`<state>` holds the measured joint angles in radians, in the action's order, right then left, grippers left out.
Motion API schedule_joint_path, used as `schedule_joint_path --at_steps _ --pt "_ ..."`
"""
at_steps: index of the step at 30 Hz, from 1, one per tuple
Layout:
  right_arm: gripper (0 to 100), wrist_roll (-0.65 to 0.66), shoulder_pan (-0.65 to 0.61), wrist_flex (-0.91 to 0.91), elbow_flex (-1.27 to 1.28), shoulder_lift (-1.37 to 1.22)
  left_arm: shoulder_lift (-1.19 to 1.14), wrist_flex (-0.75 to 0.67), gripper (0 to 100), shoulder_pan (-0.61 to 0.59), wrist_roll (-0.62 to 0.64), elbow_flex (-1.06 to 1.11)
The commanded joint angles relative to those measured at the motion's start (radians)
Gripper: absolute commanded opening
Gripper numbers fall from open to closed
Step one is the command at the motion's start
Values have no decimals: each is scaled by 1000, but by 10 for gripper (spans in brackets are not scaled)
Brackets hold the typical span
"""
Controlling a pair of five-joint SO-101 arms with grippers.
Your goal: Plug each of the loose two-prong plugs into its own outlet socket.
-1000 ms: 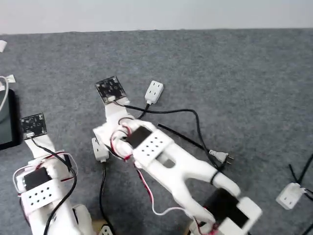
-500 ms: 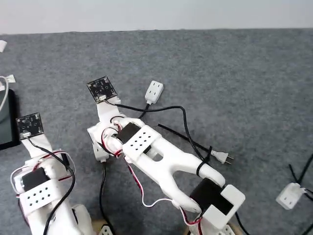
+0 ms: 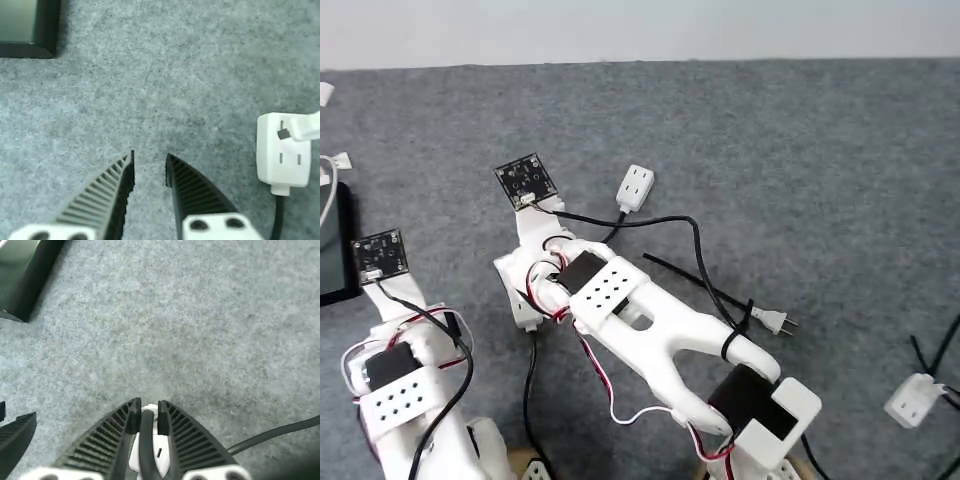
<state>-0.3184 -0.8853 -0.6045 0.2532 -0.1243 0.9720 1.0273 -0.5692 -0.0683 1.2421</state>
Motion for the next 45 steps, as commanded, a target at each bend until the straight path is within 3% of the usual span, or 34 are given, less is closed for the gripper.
schedule_joint_path --at_steps 1,45 --pt "8 -3 4 33 -41 7 3 -23 31 20 12 -27" --pt "8 17 38 -25 -80 -88 5 -21 32 55 -20 -10"
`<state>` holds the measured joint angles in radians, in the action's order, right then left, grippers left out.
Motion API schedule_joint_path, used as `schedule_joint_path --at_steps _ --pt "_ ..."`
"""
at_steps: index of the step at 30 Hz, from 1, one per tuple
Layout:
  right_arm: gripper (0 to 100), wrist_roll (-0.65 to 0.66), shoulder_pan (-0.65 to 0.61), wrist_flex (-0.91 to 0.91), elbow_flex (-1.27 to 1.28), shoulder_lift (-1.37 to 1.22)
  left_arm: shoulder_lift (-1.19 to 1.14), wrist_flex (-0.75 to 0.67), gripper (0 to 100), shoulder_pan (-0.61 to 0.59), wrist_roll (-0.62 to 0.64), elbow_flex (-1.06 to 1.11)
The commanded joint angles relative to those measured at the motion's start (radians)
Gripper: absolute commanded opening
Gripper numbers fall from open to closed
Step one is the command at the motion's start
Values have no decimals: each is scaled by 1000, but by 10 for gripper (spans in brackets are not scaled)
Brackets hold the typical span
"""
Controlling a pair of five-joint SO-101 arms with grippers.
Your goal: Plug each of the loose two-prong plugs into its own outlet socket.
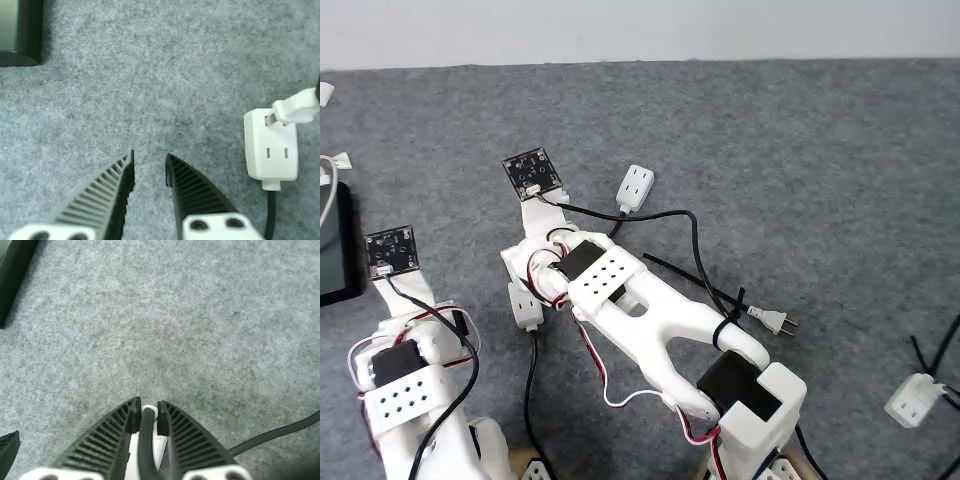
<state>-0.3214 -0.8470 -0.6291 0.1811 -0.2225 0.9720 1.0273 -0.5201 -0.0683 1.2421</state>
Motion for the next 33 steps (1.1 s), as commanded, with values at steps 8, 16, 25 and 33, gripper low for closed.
schedule_joint_path --at_steps 8,16,25,33 --pt "8 81 -10 -7 40 21 5 -21 32 6 -23 -5" --pt "8 140 -61 -8 84 19 5 -21 32 6 -23 -4" --pt "8 201 -101 -105 130 13 5 -26 32 6 -23 -2" --pt "50 209 -96 -154 118 16 5 -26 32 6 -23 -2"
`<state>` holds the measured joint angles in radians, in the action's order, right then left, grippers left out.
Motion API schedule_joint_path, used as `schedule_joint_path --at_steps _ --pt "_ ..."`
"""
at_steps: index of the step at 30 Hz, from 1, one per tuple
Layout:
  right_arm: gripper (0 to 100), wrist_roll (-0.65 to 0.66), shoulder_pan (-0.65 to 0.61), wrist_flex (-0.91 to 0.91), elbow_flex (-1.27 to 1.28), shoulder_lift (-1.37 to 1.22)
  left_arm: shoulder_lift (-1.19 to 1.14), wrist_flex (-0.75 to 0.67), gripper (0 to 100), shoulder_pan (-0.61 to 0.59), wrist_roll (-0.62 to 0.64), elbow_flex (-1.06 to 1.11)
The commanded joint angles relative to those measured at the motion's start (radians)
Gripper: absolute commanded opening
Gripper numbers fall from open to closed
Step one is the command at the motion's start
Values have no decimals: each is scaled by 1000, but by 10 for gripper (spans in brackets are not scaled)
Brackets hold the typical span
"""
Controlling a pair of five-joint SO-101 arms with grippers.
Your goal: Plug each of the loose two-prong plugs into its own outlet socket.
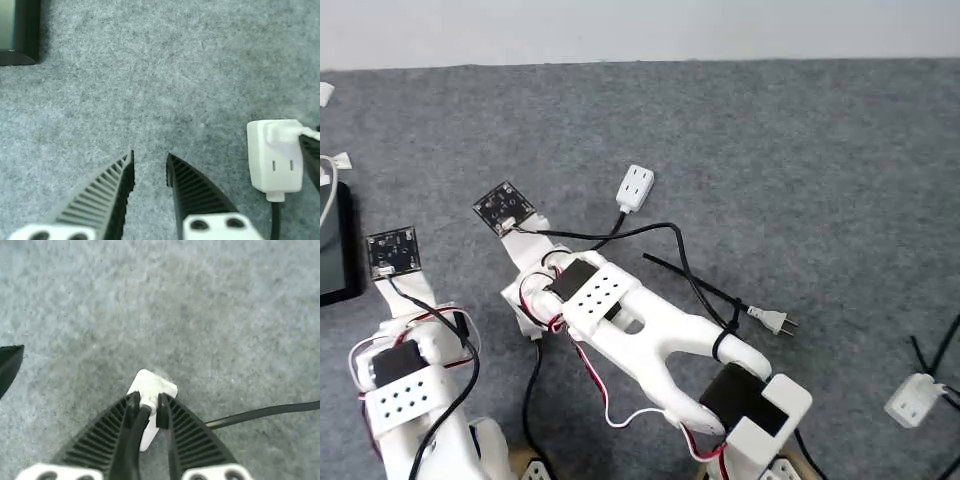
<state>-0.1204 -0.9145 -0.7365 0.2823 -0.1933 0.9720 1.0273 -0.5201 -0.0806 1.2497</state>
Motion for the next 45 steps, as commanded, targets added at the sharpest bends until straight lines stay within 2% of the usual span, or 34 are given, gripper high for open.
schedule_joint_path --at_steps 1,5,7,15,18,22,26,29,32,35,36,38,45 --pt "87 6 -39 -54 5 -18 5 -26 32 6 -11 -10" --pt "241 -2 -77 -54 -8 -10 9 -26 32 3 -11 -10" --pt "270 -68 -81 -47 -9 -10 11 -26 32 2 -11 -10" --pt "272 -235 -101 -71 -106 -19 6 -46 33 -69 -2 -35" --pt "272 -301 -107 -42 -109 -21 8 -49 33 -103 48 -45" --pt "270 -321 -107 -13 -104 -33 5 -68 33 -157 60 -58" --pt "270 -316 -111 4 -152 -140 5 -77 34 -198 127 -70" --pt "269 -316 -107 -59 -256 -225 5 -77 34 -204 129 -71" --pt "203 -316 -105 -176 -377 -297 5 -77 34 -199 130 -71" --pt "29 -316 -88 -246 -456 -351 5 -77 34 -196 130 -70" --pt "0 -316 -81 -268 -470 -357 5 -77 34 -196 130 -70" --pt "24 -316 -51 -318 -477 -348 5 -77 34 -196 129 -70" --pt "8 -313 99 -486 -413 -145 3 -83 34 -192 129 -67"
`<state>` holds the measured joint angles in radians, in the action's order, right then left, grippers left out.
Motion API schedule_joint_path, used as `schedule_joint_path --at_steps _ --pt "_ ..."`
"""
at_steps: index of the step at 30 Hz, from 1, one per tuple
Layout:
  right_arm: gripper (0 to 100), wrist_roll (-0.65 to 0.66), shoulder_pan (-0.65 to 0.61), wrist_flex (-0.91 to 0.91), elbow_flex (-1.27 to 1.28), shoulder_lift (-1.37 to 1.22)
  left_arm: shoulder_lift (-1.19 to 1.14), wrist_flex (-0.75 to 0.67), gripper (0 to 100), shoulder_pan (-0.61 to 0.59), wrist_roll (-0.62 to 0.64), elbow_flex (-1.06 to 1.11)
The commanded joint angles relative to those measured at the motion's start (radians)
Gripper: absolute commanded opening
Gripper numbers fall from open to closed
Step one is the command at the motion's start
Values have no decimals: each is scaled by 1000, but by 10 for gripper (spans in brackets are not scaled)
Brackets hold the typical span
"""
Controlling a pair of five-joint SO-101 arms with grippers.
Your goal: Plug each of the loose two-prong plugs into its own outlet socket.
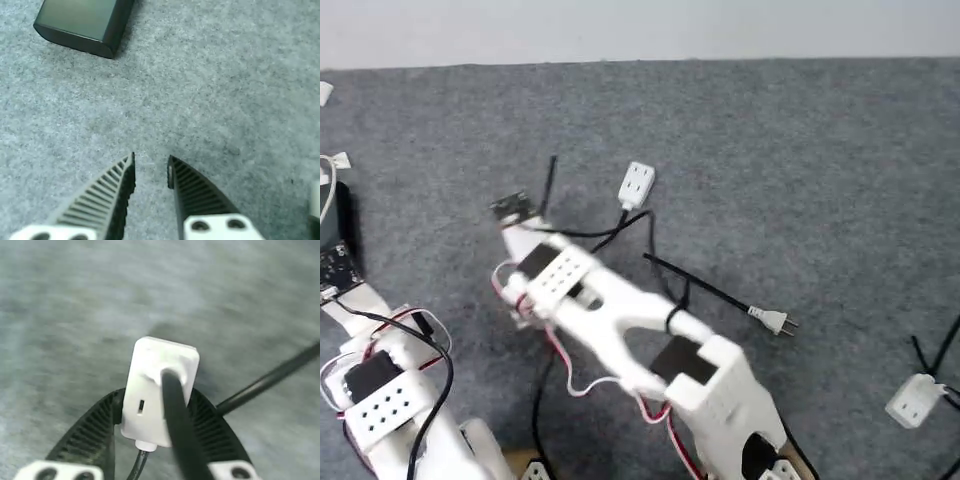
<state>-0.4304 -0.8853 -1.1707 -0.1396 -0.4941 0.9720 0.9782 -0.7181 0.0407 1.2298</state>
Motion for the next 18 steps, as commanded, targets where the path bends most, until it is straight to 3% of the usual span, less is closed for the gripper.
schedule_joint_path --at_steps 1,11,18 --pt "8 18 90 -59 40 203 3 -43 34 15 8 -42" --pt "8 333 263 -140 397 857 3 -49 35 41 0 -21" --pt "8 454 618 -216 598 1245 3 -41 35 80 -38 -16"
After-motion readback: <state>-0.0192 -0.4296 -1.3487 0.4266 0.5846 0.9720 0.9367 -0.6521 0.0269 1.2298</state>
